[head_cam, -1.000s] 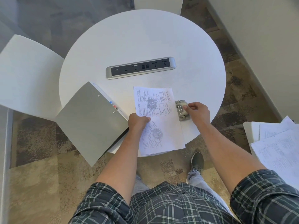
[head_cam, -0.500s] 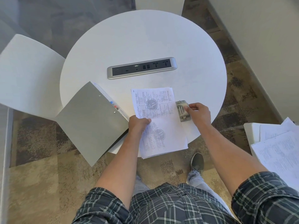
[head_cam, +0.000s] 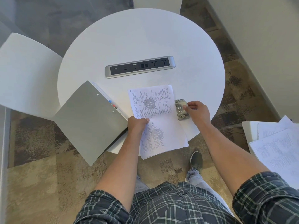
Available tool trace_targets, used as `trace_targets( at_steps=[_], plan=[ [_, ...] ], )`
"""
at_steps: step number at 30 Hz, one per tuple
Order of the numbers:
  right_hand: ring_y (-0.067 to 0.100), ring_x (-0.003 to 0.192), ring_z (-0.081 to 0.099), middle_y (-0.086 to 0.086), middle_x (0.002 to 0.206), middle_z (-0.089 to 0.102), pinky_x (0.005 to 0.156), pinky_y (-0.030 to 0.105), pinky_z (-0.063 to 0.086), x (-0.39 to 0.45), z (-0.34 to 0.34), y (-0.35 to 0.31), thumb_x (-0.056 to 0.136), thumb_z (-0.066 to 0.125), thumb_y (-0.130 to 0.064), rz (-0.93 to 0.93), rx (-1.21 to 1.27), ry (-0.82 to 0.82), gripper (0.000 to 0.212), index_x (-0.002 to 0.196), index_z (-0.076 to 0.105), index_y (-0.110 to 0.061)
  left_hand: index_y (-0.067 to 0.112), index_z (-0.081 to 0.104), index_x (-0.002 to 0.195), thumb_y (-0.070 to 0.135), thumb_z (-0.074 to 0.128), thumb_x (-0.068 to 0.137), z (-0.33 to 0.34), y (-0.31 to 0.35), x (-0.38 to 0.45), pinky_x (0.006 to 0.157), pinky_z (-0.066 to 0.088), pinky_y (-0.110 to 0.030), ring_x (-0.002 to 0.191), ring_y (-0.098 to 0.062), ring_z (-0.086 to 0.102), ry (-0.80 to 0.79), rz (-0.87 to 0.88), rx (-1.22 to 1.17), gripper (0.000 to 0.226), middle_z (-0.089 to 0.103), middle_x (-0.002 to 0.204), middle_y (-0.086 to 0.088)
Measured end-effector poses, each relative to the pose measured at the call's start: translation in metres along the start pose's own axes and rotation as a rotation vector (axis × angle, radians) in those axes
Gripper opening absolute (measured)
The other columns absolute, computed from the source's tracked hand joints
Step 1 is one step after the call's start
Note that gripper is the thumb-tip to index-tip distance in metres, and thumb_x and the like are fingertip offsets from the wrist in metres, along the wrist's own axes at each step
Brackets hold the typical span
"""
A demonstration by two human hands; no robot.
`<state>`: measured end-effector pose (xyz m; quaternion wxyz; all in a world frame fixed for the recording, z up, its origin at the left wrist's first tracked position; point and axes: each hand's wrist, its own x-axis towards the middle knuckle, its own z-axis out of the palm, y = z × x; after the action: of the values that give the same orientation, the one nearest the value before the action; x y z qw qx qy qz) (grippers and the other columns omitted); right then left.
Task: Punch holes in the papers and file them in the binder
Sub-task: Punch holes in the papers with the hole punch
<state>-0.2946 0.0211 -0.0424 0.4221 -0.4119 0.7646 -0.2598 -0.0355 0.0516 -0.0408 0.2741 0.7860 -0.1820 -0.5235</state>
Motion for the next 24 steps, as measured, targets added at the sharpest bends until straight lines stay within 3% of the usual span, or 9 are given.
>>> trace_targets(
  at_steps=[4, 7, 11, 16, 19, 24],
  plan=[
    [0.004, 0.091, 0.065, -0.009, 0.107, 0.070, 0.067, 0.018, 0.043, -0.009, -0.006, 0.006, 0.089, 0.078, -0.044, -0.032, -0.008, -0.022, 0.041, 0.120, 0.065, -0.020, 0.009, 0.068, 0.120, 0.012, 0.081, 0.081, -0.002, 0.004, 0.004, 0.081, 0.055, -0.034, 0.095, -0.026, 0.067, 0.014, 0.023, 0.007, 0.041, 0.071, 0.112, -0.005],
    [0.007, 0.080, 0.066, -0.006, 0.090, 0.072, 0.066, 0.022, 0.046, -0.020, -0.007, 0.020, 0.086, 0.078, -0.052, -0.041, -0.054, 0.038, 0.035, 0.099, 0.068, -0.021, 0.012, 0.070, 0.115, 0.012, 0.078, 0.083, 0.000, 0.006, 0.004, 0.079, 0.054, -0.033, 0.094, -0.025, 0.067, 0.008, 0.056, 0.049, 0.033, 0.072, 0.108, -0.004],
    [0.011, 0.069, 0.070, -0.005, 0.071, 0.073, 0.059, 0.022, 0.046, -0.034, -0.004, 0.033, 0.085, 0.076, -0.058, -0.044, -0.166, -0.098, 0.036, 0.085, 0.071, -0.023, 0.016, 0.066, 0.107, 0.010, 0.074, 0.085, 0.006, 0.008, 0.000, 0.076, 0.052, -0.031, 0.090, -0.025, 0.065, 0.031, 0.029, 0.101, 0.024, 0.067, 0.099, -0.001],
    [0.015, 0.069, 0.065, -0.002, 0.079, 0.073, 0.064, 0.028, 0.049, -0.033, 0.002, 0.029, 0.088, 0.076, -0.050, -0.035, -0.163, -0.194, 0.029, 0.083, 0.074, -0.022, 0.009, 0.066, 0.118, 0.009, 0.076, 0.084, 0.007, 0.005, 0.005, 0.078, 0.052, -0.032, 0.094, -0.025, 0.064, 0.025, -0.023, 0.041, 0.036, 0.068, 0.106, -0.004],
    [0.014, 0.067, 0.057, -0.002, 0.077, 0.068, 0.063, 0.028, 0.043, -0.032, 0.002, 0.028, 0.091, 0.073, -0.048, -0.007, -0.173, -0.235, 0.032, 0.082, 0.075, -0.017, 0.006, 0.065, 0.121, 0.009, 0.077, 0.082, 0.008, 0.006, 0.006, 0.078, 0.051, -0.033, 0.097, -0.027, 0.065, 0.023, -0.028, 0.015, 0.042, 0.069, 0.113, -0.006],
    [0.015, 0.080, 0.062, -0.001, 0.090, 0.072, 0.071, 0.032, 0.046, -0.029, 0.005, 0.031, 0.092, 0.073, -0.042, 0.008, -0.178, -0.290, 0.026, 0.089, 0.077, -0.017, 0.005, 0.062, 0.123, 0.009, 0.077, 0.083, 0.008, 0.009, 0.003, 0.076, 0.047, -0.032, 0.095, -0.027, 0.061, 0.011, -0.043, 0.009, 0.043, 0.066, 0.112, -0.007]
  ],
)
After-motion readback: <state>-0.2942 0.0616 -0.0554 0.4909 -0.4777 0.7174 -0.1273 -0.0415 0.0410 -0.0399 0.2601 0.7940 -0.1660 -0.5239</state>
